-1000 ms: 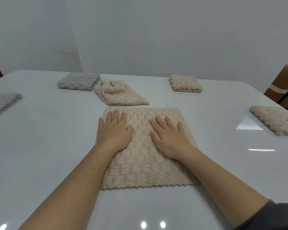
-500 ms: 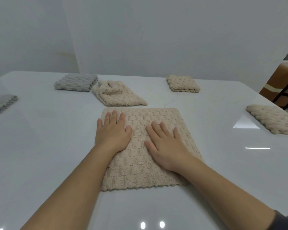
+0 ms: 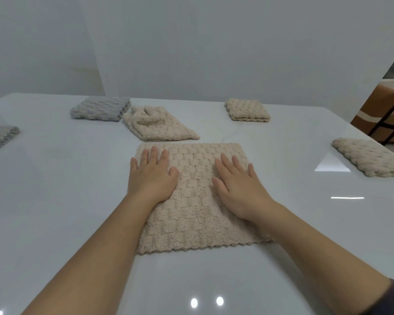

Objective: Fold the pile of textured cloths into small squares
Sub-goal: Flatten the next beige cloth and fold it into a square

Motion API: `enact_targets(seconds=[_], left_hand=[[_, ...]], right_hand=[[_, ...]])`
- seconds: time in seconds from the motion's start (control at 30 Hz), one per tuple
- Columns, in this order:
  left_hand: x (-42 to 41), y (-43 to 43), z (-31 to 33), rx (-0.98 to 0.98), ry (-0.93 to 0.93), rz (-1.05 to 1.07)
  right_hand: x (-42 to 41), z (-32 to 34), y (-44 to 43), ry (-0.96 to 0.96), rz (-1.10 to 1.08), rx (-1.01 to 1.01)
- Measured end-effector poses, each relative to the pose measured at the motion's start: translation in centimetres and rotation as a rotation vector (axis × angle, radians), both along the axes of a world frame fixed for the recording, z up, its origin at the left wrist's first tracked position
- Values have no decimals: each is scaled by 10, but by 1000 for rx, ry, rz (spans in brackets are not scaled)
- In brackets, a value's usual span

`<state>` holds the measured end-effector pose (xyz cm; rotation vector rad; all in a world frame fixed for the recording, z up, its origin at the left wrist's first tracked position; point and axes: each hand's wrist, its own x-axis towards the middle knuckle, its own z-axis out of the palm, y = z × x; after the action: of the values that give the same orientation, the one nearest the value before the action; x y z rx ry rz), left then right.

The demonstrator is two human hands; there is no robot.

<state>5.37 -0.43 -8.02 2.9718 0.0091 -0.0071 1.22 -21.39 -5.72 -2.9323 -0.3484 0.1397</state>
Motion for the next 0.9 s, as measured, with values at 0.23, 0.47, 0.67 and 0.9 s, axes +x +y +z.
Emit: enact_targets(seconds=[0.23, 0.47, 0.67, 0.9], left_hand=[[3, 1, -2, -7, 9, 2], [12, 5, 4, 12, 42, -33], [-11, -26, 22, -33, -111, -96], [-43, -48, 4, 7, 28, -242]], right_hand=[[18, -14, 1, 17, -9, -60], [24, -14, 1, 7, -13, -32], [24, -16, 2, -4, -18, -26], [25, -16, 2, -14, -25, -30]])
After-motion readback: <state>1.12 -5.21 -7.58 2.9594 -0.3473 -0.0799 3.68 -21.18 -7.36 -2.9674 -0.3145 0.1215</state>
